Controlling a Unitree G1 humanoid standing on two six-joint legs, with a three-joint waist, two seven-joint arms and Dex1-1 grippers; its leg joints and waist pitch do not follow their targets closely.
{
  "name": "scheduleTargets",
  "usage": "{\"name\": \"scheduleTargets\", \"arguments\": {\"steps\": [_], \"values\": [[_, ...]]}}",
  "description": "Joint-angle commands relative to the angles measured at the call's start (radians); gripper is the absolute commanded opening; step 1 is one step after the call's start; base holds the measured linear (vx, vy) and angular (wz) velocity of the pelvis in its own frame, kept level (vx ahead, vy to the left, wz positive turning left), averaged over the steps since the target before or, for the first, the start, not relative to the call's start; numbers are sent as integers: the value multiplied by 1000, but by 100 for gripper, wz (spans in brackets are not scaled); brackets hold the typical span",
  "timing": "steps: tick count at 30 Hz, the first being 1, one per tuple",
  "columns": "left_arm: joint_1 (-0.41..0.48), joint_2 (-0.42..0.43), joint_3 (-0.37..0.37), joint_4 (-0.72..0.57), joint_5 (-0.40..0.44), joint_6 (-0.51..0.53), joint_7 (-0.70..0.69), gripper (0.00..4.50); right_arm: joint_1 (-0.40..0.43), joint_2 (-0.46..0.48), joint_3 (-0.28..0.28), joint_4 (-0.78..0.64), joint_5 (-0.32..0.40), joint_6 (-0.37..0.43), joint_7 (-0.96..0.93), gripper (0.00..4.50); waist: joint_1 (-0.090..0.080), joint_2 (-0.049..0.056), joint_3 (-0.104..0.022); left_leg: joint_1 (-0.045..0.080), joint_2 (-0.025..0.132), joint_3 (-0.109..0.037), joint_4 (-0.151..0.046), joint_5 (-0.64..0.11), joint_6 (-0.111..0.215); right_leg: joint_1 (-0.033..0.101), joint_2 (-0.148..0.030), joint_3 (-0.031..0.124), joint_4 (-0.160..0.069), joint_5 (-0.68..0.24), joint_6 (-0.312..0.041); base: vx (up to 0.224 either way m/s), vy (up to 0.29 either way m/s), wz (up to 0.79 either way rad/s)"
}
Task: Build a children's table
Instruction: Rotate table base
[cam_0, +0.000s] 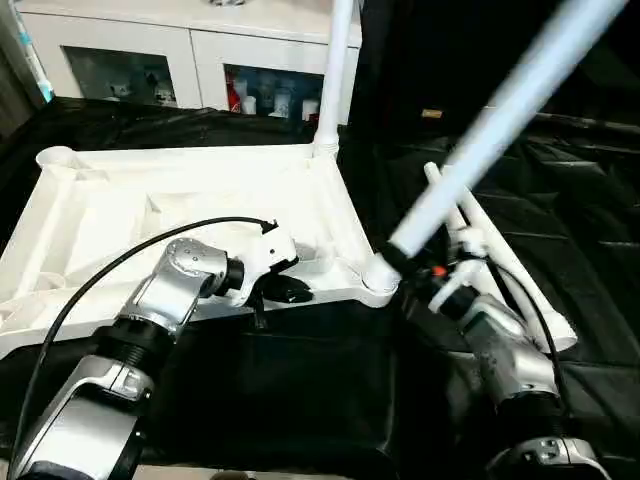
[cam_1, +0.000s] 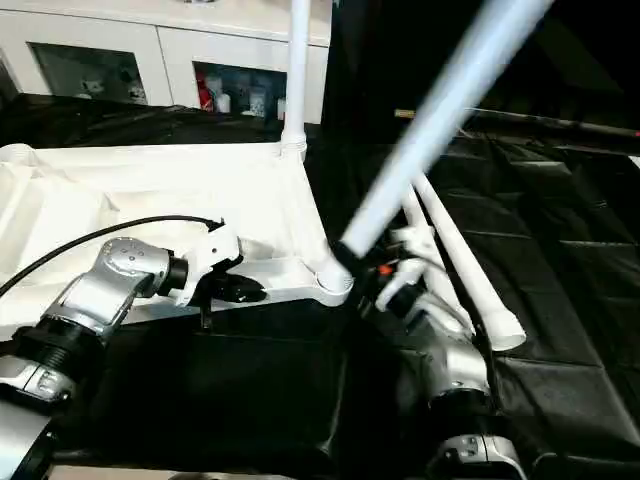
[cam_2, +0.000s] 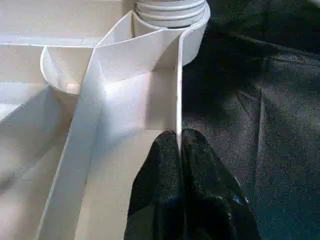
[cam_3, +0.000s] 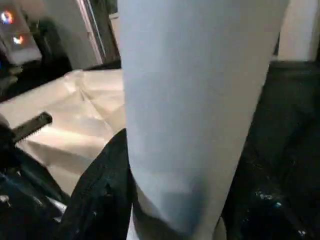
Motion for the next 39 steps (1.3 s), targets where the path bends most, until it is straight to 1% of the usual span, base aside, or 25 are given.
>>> {"name": "scheduleTargets", "arguments": {"steps": [1, 2, 4, 5, 6, 9, 11, 13, 14, 15, 16, 19, 21, 26, 27, 28, 29, 30, 31, 32, 34, 35, 36, 37, 39], "values": [[-36, -6, 13, -17, -11, -16, 11, 0, 32, -11, 68, 59, -88, 33, -5, 190, 2, 7, -55, 4, 73, -27, -84, -134, 16, 45, -113, 66, -89, -210, -210, 0, 0, 0], [-35, -7, 12, -18, -11, -15, 12, 0, 27, -17, 78, 57, -92, 38, 4, 190, 3, 4, -55, 5, 73, -27, -84, -133, 19, 45, -114, 68, -90, -220, -206, 0, 0, 0], [-33, -6, 10, -19, -11, -14, 11, 0, 22, -23, 88, 55, -94, 48, 17, 190, 3, 3, -56, 5, 74, -27, -84, -127, 22, 45, -114, 67, -89, -213, -206, 0, 0, 0], [-31, -4, 5, -19, -8, -16, 5, 0, 14, -30, 100, 52, -90, 70, 40, 190, 2, 4, -57, 5, 75, -27, -85, -122, 24, 44, -112, 67, -87, -197, -209, 0, 0, 0], [-29, -2, 2, -21, -6, -17, 2, 0, 9, -36, 108, 48, -86, 92, 58, 190, 1, 1, -58, 5, 75, -27, -84, -119, 28, 44, -111, 67, -87, -187, -212, 0, 0, 0], [-29, 1, -2, -19, -7, -23, -11, 0, -1, -48, 123, 52, -81, 122, 95, 190, 2, 2, -59, 4, 75, -27, -83, -103, 38, 46, -111, 66, -82, -148, -222, 0, 0, 0], [-31, 2, -4, -15, -9, -37, -22, 0, -21, -63, 127, 77, -76, 143, 151, 190, 1, -1, -61, 3, 73, -25, -80, -90, 48, 48, -112, 66, -80, -118, -233, 0, 0, 0], [-32, 1, -4, -12, -11, -48, -26, 0, -25, -67, 125, 87, -73, 140, 168, 190, 2, -1, -61, 3, 74, -24, -79, -86, 52, 48, -113, 66, -80, -109, -239, 0, 0, 0], [-29, 1, -8, -15, -14, -82, -42, 0, -19, -78, 125, 94, -64, 139, 207, 190, 4, -6, -61, 3, 73, -25, -79, -82, 57, 49, -113, 65, -80, -107, -239, 0, 0, 0], [-29, 1, -8, -15, -14, -82, -42, 0, -19, -78, 125, 94, -64, 139, 207, 190, 4, -6, -61, 3, 73, -25, -79, -82, 57, 49, -113, 65, -80, -107, -239, 0, 0, 0], [-27, 2, -12, -16, -19, -108, -61, 0, -10, -90, 130, 95, -60, 138, 235, 190, 5, -3, -61, 3, 75, -25, -80, -80, 58, 48, -113, 65, -79, -101, -238, 0, 0, 0], [-21, -1, -10, -24, -49, -148, -121, 0, 11, -111, 148, 90, -62, 131, 296, 190, 6, -2, -63, 5, 77, -25, -80, -77, 62, 48, -112, 64, -76, -72, -246, 0, 0, 0], [-18, -1, -11, -34, -62, -148, -147, 0, 18, -118, 155, 88, -67, 125, 315, 190, 5, -3, -61, 6, 78, -25, -81, -90, 60, 47, -113, 64, -77, -75, -253, 0, 0, 0], [-15, 5, -18, -44, -79, -152, -198, 0, 27, -132, 170, 104, -87, 98, 361, 190, 6, -1, -60, 8, 80, -27, -85, -132, 38, 47, -114, 64, -82, -120, -252, 0, 0, 0], [-19, 4, -17, -35, -74, -158, -193, 0, 25, -130, 162, 113, -90, 91, 353, 190, 7, 1, -59, 9, 80, -28, -86, -136, 33, 46, -115, 64, -82, -122, -252, 0, 0, 0], [-19, 4, -17, -35, -74, -158, -193, 0, 25, -130, 162, 113, -90, 91, 353, 190, 7, 0, -60, 9, 80, -28, -86, -139, 32, 46, -115, 64, -82, -123, -253, 0, 0, 0], [-25, -2, -15, -14, -55, -161, -164, 0, 7, -116, 136, 150, -99, 79, 292, 190, 6, -2, -60, 9, 80, -27, -86, -138, 28, 46, -115, 64, -82, -123, -254, 0, 0, 0], [-25, -2, -15, -13, -53, -162, -162, 0, 5, -115, 134, 153, -100, 77, 286, 190, 5, -1, -59, 9, 79, -28, -87, -143, 26, 45, -115, 64, -83, -132, -253, 0, 0, 0], [-27, -5, -15, -4, -44, -162, -143, 0, -3, -107, 122, 171, -104, 62, 253, 190, 5, 2, -57, 10, 81, -29, -90, -166, 17, 43, -115, 64, -87, -165, -248, 0, 0, 0], [-28, -6, -16, 1, -38, -162, -131, 0, -9, -102, 114, 182, -106, 50, 232, 190, 4, 2, -54, 12, 81, -30, -91, -198, 6, 41, -117, 64, -93, -219, -241, 0, 0, 0], [-37, -14, -15, 26, -15, -156, -85, 0, -30, -87, 85, 224, -108, 33, 158, 190, 5, 1, -53, 14, 81, -31, -92, -220, -4, 40, -119, 66, -98, -266, -229, 0, 0, 0], [-48, -23, -11, 47, -2, -135, -49, 0, -54, -72, 62, 267, -113, 23, 85, 190, 2, 0, -50, 19, 79, -32, -93, -248, -18, 35, -119, 67, -106, -325, -213, 0, 0, 0], [-49, -24, -10, 49, -1, -134, -46, 0, -56, -70, 60, 271, -113, 23, 77, 190, -1, 1, -51, 17, 79, -35, -95, -254, -24, 36, -119, 66, -104, -340, -208, 0, 0, 0], [-55, -30, -6, 55, 0, -118, -32, 0, -70, -62, 53, 297, -123, 18, 26, 190, -2, 0, -48, 16, 80, -38, -99, -278, -32, 35, -120, 64, -110, -392, -186, 0, 0, 0], [-63, -40, -2, 59, 2, -89, -12, 0, -97, -42, 37, 342, -125, 8, -44, 190, -4, -3, -48, 13, 80, -42, -101, -294, -38, 36, -123, 64, -113, -438, -165, 0, 0, 0]]}}
